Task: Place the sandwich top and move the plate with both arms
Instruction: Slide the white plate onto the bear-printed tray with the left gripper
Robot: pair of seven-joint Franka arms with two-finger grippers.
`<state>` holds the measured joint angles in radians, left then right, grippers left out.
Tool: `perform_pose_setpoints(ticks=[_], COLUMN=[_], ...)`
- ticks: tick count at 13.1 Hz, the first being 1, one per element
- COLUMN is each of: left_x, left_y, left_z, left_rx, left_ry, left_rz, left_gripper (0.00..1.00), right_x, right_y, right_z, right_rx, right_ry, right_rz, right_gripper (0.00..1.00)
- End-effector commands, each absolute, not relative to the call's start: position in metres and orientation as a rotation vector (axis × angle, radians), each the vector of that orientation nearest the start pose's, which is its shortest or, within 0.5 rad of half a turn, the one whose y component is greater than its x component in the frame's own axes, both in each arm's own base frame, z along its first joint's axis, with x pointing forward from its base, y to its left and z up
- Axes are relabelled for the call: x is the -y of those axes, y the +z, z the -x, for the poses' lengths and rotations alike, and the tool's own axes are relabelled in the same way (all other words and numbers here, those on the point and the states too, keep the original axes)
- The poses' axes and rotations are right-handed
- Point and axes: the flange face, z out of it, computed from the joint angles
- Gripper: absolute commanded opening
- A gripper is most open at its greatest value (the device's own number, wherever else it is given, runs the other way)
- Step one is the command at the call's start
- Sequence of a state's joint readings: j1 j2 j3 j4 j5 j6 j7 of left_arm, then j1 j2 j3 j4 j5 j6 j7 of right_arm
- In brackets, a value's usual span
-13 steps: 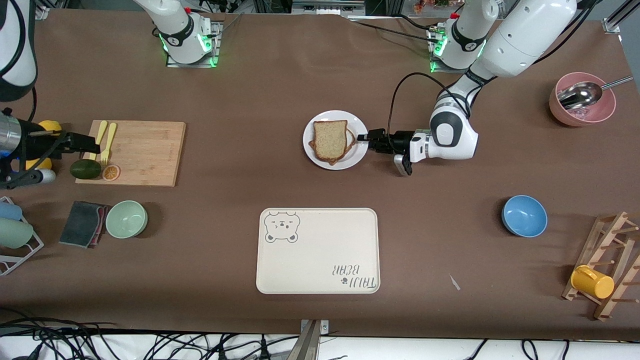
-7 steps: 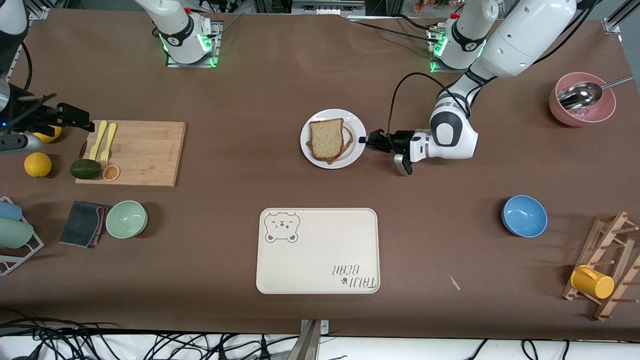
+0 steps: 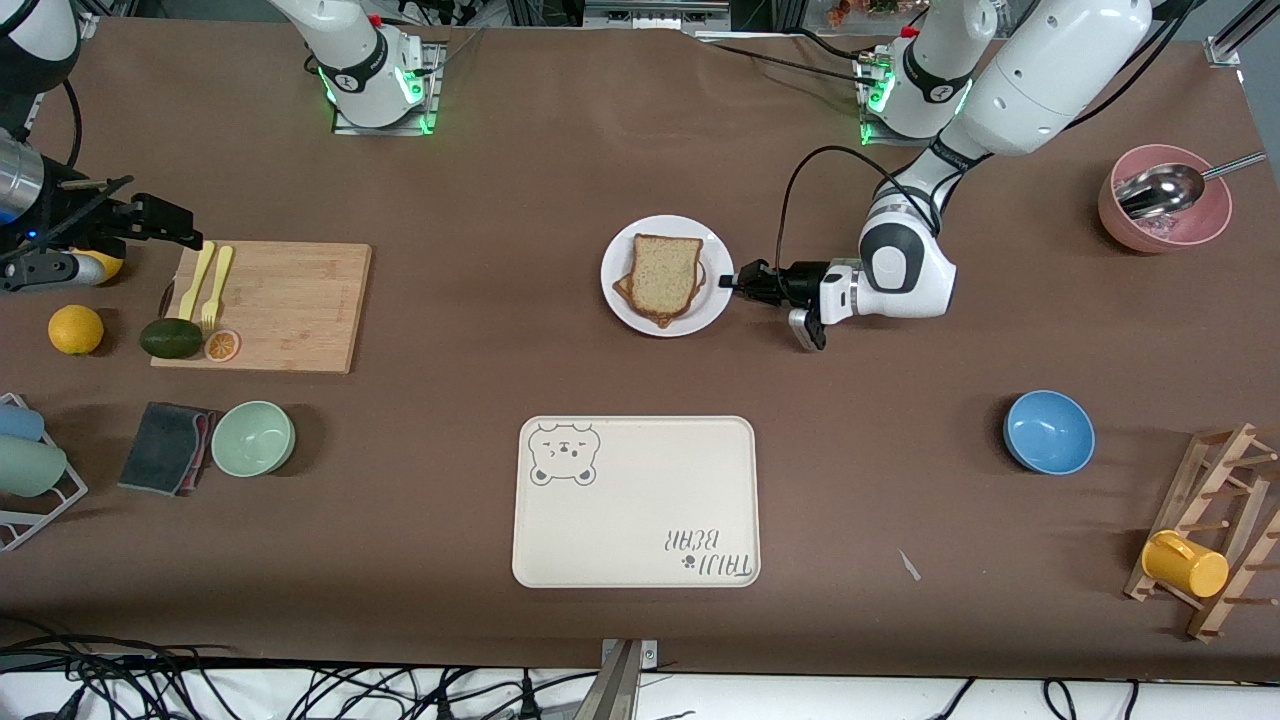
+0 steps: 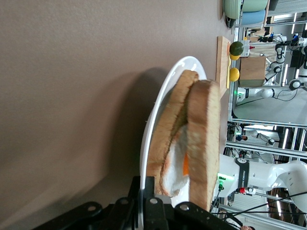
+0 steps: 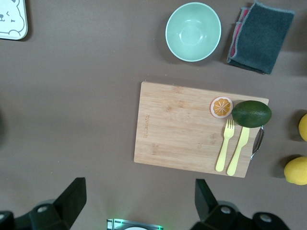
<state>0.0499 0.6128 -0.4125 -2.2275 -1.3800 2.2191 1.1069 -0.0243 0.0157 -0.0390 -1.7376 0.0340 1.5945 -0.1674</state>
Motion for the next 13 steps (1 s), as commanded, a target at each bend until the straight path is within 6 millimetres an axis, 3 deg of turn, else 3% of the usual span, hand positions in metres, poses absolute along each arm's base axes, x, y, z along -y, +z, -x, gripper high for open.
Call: perform_pose_setpoints(ticks=[1,7,10,13], left_x=[0.225,0.245,0.250,0.256], left_y=[0.121,0.156,0.177,0.191], left_z=[-0.449,-0.489,-0.528,-0.577], left_rx=[0.137,0.030,-0.020,-0.089], left_ry=[-0.147,-0.171,-0.135,-0.099], left_rz=[-1.980,-1.979,-1.956,-1.913], left_gripper=[0.00,0.00,0.00,0.00], right_x=[0.022,0.019,0.023,0.022], right_y=[0.544,0.547,0.556,0.554], right_z=[-0.545,-0.546,-0.557,-0.556], right_rx=[0.178,0.194,0.187,0.187], right_ry=[0.237,0.251,0.213,0.249], right_rz=[3.095,3.113,3.118,3.114], right_gripper=[1.00,1.00,1.00,1.00])
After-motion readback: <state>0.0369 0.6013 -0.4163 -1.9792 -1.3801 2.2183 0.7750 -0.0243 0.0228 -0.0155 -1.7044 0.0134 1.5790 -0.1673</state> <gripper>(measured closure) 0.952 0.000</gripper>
